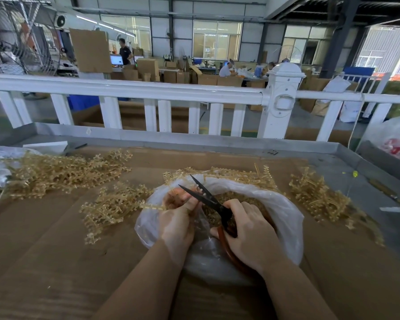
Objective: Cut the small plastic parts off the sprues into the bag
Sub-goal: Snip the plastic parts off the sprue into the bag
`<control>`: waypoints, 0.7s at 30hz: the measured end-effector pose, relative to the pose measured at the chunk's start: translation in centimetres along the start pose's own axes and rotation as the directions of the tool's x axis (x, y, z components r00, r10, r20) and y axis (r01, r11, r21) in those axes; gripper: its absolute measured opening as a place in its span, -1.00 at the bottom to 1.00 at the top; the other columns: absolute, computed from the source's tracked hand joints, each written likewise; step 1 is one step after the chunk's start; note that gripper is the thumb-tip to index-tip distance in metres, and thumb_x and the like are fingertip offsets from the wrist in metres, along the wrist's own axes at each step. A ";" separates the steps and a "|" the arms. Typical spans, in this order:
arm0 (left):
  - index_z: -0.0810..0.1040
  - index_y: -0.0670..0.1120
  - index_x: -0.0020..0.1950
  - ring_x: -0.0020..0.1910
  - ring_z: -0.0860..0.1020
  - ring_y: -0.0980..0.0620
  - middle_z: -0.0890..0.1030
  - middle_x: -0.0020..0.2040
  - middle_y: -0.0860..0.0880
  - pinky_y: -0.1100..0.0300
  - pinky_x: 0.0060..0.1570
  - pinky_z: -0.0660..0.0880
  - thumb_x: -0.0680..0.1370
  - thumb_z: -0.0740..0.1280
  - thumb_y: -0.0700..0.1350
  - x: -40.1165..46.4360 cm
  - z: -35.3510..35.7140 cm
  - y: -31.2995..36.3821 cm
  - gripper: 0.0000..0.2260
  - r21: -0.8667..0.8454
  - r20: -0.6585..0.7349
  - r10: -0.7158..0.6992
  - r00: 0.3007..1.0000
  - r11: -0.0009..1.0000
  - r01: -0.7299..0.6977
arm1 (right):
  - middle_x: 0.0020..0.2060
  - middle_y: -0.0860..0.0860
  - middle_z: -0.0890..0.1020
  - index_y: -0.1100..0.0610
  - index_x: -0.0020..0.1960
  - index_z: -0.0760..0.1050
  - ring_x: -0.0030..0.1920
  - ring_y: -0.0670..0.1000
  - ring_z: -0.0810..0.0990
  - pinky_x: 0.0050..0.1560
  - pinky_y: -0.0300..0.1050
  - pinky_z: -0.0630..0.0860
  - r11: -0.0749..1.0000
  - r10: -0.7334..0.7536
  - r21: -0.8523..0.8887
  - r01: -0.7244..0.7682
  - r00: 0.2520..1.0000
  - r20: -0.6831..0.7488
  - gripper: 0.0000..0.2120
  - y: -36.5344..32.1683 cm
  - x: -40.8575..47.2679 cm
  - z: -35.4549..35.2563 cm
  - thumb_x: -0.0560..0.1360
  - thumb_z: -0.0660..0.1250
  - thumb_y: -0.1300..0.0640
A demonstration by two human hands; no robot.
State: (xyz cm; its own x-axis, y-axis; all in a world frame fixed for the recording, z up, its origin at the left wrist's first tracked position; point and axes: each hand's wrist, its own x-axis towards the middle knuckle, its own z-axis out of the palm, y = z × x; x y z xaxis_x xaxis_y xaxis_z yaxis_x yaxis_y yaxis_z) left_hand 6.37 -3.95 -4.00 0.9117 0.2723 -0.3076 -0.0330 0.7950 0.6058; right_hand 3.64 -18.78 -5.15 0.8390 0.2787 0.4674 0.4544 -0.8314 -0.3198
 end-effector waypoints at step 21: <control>0.41 -0.13 -0.24 -0.41 0.53 0.13 0.44 -0.40 0.00 0.26 -0.33 0.59 0.48 0.17 -0.53 0.8 -0.5 -0.4 -0.69 0.025 0.280 -0.006 0.960 1.000 -0.001 | -0.02 -0.04 0.62 0.05 0.19 0.42 0.00 -0.07 0.59 0.02 -0.22 0.52 0.999 0.005 0.034 -0.004 1.000 -0.018 -0.53 -0.2 0.1 -0.2 0.44 0.29 -0.25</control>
State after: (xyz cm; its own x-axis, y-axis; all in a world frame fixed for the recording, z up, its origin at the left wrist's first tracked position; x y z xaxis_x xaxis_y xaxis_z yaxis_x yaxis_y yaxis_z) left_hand 6.94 -3.74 -4.82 0.9901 0.1052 -0.0933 -0.0242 0.7809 0.6242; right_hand 3.54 -18.65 -4.90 0.8355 0.2661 0.4807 0.4608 -0.8158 -0.3494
